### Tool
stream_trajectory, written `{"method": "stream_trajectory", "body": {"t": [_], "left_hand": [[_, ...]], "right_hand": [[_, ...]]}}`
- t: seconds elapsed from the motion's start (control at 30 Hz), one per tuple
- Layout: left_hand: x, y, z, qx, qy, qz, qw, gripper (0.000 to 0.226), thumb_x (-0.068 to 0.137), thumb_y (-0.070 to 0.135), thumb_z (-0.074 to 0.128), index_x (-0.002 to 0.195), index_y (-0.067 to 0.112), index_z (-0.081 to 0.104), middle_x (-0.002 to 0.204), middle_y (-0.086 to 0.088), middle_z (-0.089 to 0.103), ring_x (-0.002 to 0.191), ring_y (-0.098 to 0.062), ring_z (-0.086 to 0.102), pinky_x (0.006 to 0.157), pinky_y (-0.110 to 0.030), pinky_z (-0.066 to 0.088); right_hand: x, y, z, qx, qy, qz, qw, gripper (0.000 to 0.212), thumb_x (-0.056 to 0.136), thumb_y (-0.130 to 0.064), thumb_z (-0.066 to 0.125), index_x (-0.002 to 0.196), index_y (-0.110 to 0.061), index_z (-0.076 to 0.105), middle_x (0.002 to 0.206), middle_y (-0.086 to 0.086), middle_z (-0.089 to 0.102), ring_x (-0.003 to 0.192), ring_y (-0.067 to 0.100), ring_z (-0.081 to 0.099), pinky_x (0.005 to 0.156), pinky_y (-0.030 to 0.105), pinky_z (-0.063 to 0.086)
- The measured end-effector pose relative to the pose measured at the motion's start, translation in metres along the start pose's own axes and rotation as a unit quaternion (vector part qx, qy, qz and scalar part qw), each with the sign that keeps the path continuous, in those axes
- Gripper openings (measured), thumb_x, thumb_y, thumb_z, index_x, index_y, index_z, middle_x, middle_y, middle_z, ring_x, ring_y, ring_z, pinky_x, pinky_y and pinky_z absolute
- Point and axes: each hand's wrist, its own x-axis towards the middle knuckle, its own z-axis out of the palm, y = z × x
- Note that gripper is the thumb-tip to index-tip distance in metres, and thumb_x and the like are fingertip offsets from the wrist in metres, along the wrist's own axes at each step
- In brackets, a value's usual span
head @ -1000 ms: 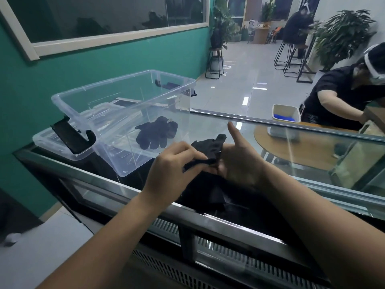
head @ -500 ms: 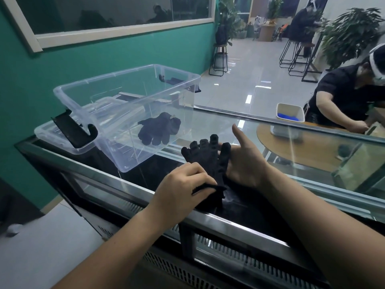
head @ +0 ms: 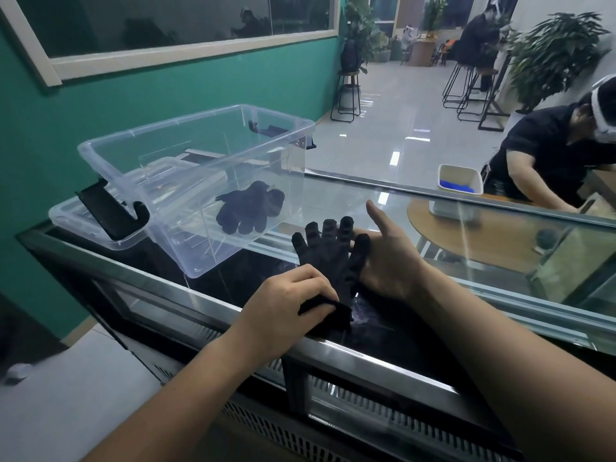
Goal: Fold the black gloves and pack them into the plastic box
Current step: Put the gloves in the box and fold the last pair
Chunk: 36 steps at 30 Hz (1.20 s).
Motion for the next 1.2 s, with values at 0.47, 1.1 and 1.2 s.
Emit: {"method": "stream_trajectory", "body": {"t": [0.47, 1.1, 1.2], "left_hand": [[0.002, -0.001, 0.002, -0.039, 0.009, -0.030, 0.999, 0.014, 0.107, 0.022, 0.069, 0.112, 0.018, 0.082, 0.106, 0.014, 0.077, 0.102, -0.007, 0.075, 0.088, -0.031, 0.061], [0.008, -0.003, -0.001, 0.014, -0.075, -0.145, 0.986, 0.037, 0.102, 0.041, 0.066, 0.138, 0.045, 0.069, 0.155, 0.028, 0.056, 0.152, 0.010, 0.037, 0.128, -0.038, 0.036], [0.008, -0.003, 0.000, 0.020, -0.082, -0.143, 0.986, 0.038, 0.103, 0.039, 0.063, 0.140, 0.046, 0.068, 0.157, 0.027, 0.054, 0.154, 0.009, 0.035, 0.129, -0.043, 0.034]], "right_hand": [[-0.002, -0.002, 0.002, -0.012, 0.022, -0.036, 0.999, 0.083, 0.095, -0.069, 0.060, 0.142, -0.001, 0.060, 0.136, 0.019, 0.065, 0.130, 0.035, 0.064, 0.124, 0.053, 0.038], [-0.019, 0.009, -0.013, -0.598, 0.224, -0.269, 0.721, 0.035, 0.098, -0.037, 0.072, 0.130, -0.023, 0.069, 0.124, -0.008, 0.071, 0.113, 0.008, 0.065, 0.100, 0.030, 0.053], [-0.026, 0.012, -0.017, -0.641, 0.223, -0.273, 0.681, 0.033, 0.095, -0.040, 0.074, 0.123, -0.023, 0.070, 0.108, -0.006, 0.070, 0.105, 0.013, 0.061, 0.091, 0.030, 0.048]]}}
